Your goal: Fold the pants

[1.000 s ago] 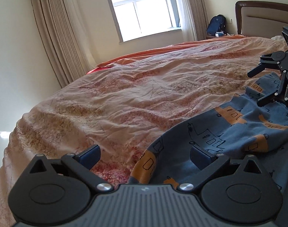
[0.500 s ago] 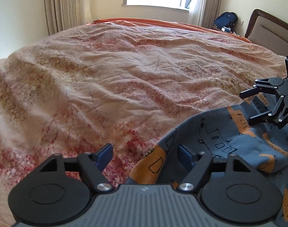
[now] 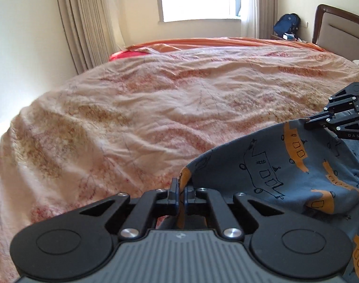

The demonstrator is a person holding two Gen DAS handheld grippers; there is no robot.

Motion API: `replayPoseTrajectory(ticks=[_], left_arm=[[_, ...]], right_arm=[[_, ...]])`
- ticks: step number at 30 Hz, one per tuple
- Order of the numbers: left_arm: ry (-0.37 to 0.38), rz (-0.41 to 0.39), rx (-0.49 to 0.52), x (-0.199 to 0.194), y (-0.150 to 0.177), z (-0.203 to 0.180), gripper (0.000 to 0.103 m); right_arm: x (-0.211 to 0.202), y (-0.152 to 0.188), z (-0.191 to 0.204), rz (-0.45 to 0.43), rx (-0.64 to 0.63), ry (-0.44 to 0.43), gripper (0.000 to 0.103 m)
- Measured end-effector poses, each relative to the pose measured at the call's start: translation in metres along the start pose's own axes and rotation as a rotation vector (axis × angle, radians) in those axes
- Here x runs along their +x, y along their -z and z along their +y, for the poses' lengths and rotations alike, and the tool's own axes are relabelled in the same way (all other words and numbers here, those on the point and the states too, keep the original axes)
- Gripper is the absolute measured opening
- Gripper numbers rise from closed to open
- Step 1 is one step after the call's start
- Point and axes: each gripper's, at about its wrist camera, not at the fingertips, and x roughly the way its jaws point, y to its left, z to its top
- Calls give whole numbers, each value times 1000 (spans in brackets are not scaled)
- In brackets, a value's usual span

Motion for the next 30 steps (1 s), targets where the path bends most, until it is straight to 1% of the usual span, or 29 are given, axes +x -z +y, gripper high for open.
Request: replayPoseTrajectory(ticks=[2, 5, 7, 9, 12, 13, 15, 16, 18, 21, 22, 23, 24, 25, 26, 27, 28, 30], left_arm=[[-62, -64, 6, -4, -11, 0, 3], [-127, -115, 20, 1, -20, 0, 3], [-130, -116, -3, 11, -23, 5, 3], [-134, -110, -17, 19, -20, 6, 3], [-128, -107, -40, 20, -10, 10, 3], [-116, -118, -45, 17, -6, 11, 3], [-108, -142, -39, 9, -2, 11, 3], [-109, -153, -33, 5, -1, 9, 3], [-114, -167, -22, -3, -1, 5, 3], [-139, -198, 37, -18, 0, -9, 3], [-144, -209, 57, -22, 1, -13, 3], [-147, -218, 71, -26, 1, -16, 3], [-149, -225, 80, -28, 2, -18, 3], [-154, -235, 95, -32, 3, -21, 3], [-159, -242, 109, -34, 5, -24, 3], [-165, -248, 122, -35, 6, -25, 3], [-171, -255, 135, -36, 8, -27, 3], [-174, -264, 149, -38, 11, -30, 3]], right_arm=[[-5, -11, 7, -43, -52, 72, 2], [-5, -31, 17, -119, -168, 226, 2], [0, -42, 21, -174, -254, 324, 2], [9, -51, 18, -207, -280, 400, 2], [27, -59, 14, -206, -298, 490, 2], [30, -60, 13, -204, -289, 516, 0], [30, -59, 9, -214, -277, 550, 0], [26, -57, 7, -227, -266, 549, 0], [15, -53, 4, -233, -233, 515, 0], [6, -47, 6, -223, -212, 419, 0], [1, -45, 7, -224, -210, 384, 2], [-2, -44, 8, -222, -211, 377, 13], [-4, -44, 11, -224, -216, 371, 19], [-7, -45, 12, -229, -224, 347, 32], [-8, -47, 14, -234, -233, 328, 49], [-8, -49, 14, -232, -244, 307, 58], [-7, -53, 17, -227, -267, 279, 64], [2, -59, 20, -196, -318, 233, 65]])
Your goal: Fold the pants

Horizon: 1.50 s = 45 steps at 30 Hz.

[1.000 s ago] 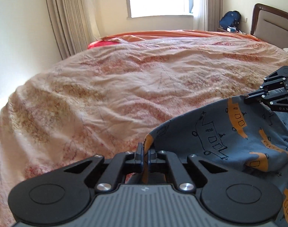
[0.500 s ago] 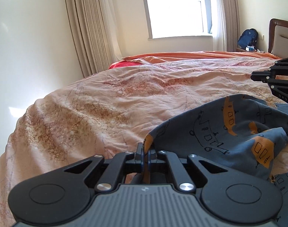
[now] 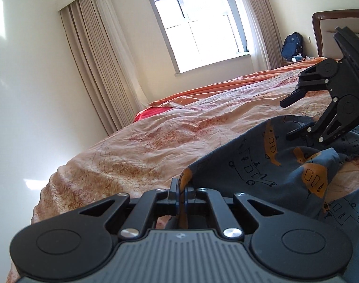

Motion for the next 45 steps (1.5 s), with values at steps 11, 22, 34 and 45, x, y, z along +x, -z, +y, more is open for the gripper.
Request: replayPoseTrajectory(ticks=[11, 22, 34, 45], left_arm=[[-14, -65, 66, -28, 10, -7, 3], [-6, -146, 63, -110, 63, -32, 3], [31, -24, -8, -138, 154, -68, 3], [45, -34, 0, -154, 159, -71, 3]], right_arm=[[39, -11, 16, 60, -151, -48, 6], [-109, -6, 82, 6, -259, 156, 0], [-207, 49, 220, 90, -153, 229, 0], [-217, 61, 246, 106, 67, 295, 0]])
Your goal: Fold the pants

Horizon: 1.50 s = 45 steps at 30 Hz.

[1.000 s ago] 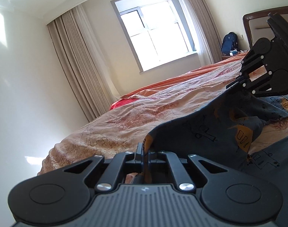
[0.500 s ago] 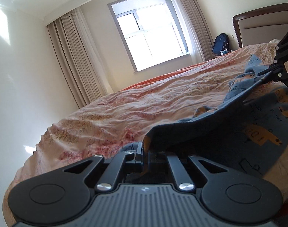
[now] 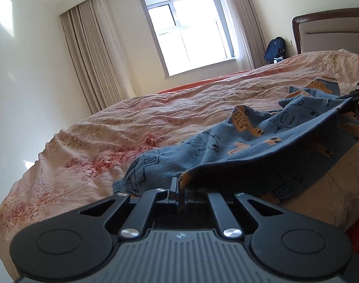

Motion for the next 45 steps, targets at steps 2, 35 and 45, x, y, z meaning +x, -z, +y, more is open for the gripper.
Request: replayPoseTrajectory(ticks=[2, 35, 45], left_arm=[[8, 39, 5, 9, 5, -2, 3], [271, -55, -65, 14, -80, -161, 103], [262, -125, 169, 27, -104, -252, 103]], right_arm=[[-8, 0, 2, -3, 5, -3, 0], [-60, 110, -87, -12, 519, 152, 103], [-50, 170, -203, 154, 695, 158, 103]])
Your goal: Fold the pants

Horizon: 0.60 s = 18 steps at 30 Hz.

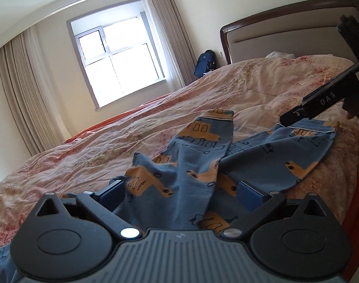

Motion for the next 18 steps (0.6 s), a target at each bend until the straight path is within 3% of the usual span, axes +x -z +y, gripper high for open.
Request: replayPoseTrajectory(ticks=[3, 5, 7, 9, 10, 11, 12, 14, 16, 18], left_arm=[[15, 2, -14, 0, 1, -2, 102], [23, 21, -20, 2, 2, 0, 94], [26, 46, -23, 4, 2, 3, 79], [32, 70, -35, 8, 3, 5, 66], [37, 83, -44, 9, 3, 7, 55], [43, 97, -50, 10, 3, 8, 50], [47, 111, -56, 12, 3, 9, 39], [57, 140, -71, 16, 4, 10, 18], [58, 151, -100, 16, 4, 13, 7], [53, 135, -118, 12, 3, 16, 3]], right_arm=[[15, -3, -32, 45, 124, 0, 103], [28, -2, -51, 93, 218, -34, 102], [39, 2, -62, 139, 293, -64, 100], [46, 6, -61, 159, 278, -74, 83], [48, 8, -58, 163, 254, -52, 66], [49, 9, -56, 165, 241, -27, 55], [49, 9, -55, 162, 241, -13, 51], [50, 9, -59, 155, 253, -17, 32], [51, 7, -60, 152, 237, -26, 27], [51, 3, -57, 145, 185, -26, 17]])
